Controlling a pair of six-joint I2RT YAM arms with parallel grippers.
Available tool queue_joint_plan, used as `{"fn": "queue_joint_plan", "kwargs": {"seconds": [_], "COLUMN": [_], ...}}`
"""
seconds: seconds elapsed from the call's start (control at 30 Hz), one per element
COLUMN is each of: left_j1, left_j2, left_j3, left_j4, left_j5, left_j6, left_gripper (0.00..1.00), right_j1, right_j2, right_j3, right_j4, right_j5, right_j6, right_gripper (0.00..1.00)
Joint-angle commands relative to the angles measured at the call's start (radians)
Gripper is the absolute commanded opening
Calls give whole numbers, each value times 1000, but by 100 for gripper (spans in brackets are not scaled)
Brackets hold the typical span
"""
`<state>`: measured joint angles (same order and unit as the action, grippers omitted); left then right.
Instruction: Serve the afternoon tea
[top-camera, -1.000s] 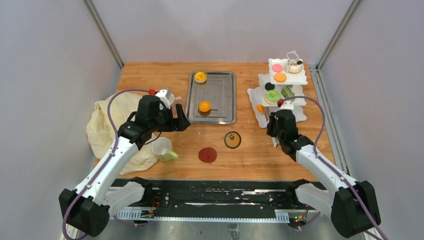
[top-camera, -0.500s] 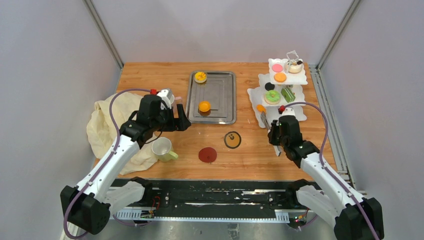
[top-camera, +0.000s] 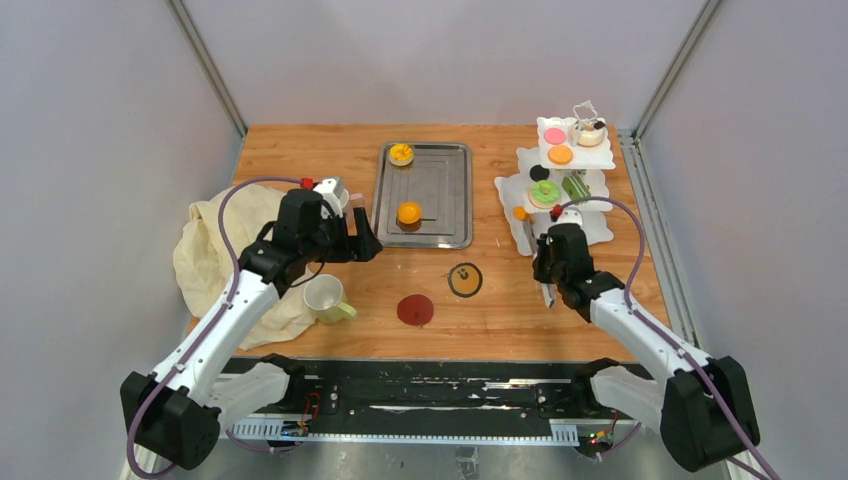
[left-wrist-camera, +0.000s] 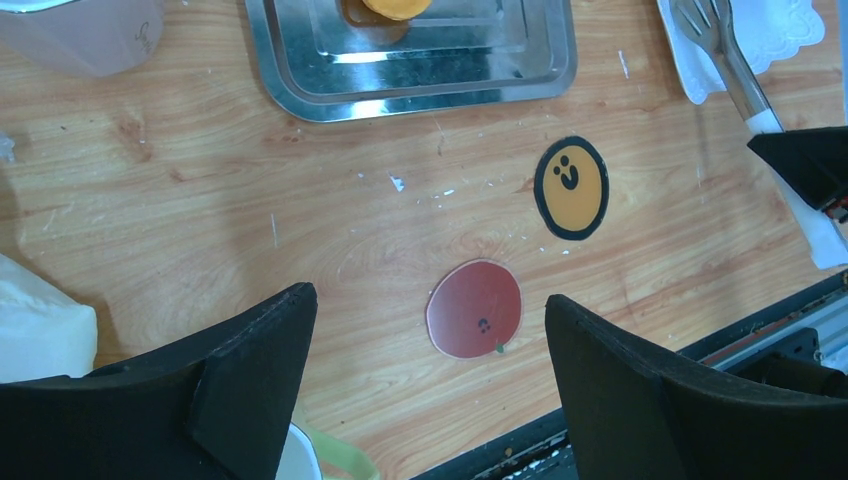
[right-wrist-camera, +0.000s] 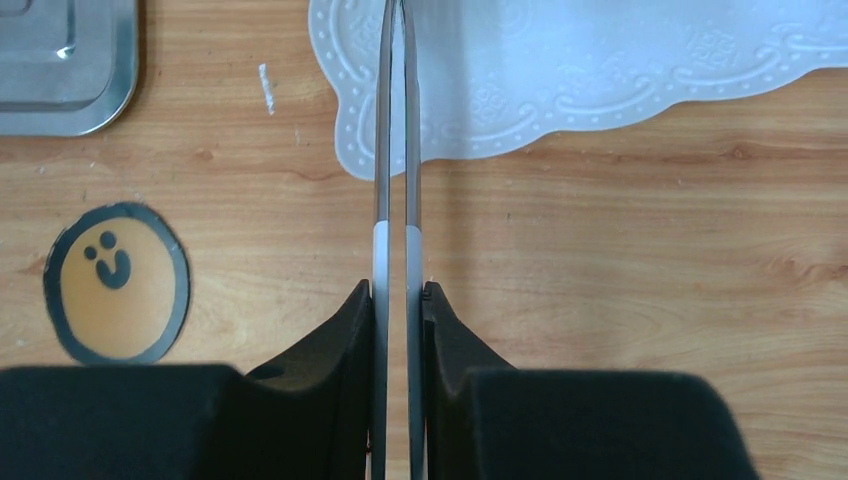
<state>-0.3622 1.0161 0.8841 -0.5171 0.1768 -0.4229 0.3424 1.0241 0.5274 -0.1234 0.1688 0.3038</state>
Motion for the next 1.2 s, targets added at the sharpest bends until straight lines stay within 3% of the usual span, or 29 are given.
{"fn": "queue_joint_plan", "kwargs": {"seconds": [0.0, 0.2, 0.6, 0.9, 1.17], "left_j1": [3, 4, 3, 4, 4], "left_j2": [-33, -58, -40, -14, -8], "left_j3": [-1, -6, -6, -2, 14], "left_j4": [13, -10, 12, 23, 23], "left_j5": [9, -9, 6, -3, -11], "left_j6": [6, 12, 12, 9, 10], "left_gripper": [89, 89, 89, 89, 89], "right_j1": [-15, -25, -25, -25, 36], "right_j2": [92, 169, -15, -204, -183], "right_j3": [56, 100, 53, 7, 69], "right_j4": [99, 146, 8, -142, -140], "right_j5": [88, 92, 26, -155, -306], "right_j6": [15, 34, 34, -11, -9], "right_gripper": [1, 1, 1, 3, 8]}}
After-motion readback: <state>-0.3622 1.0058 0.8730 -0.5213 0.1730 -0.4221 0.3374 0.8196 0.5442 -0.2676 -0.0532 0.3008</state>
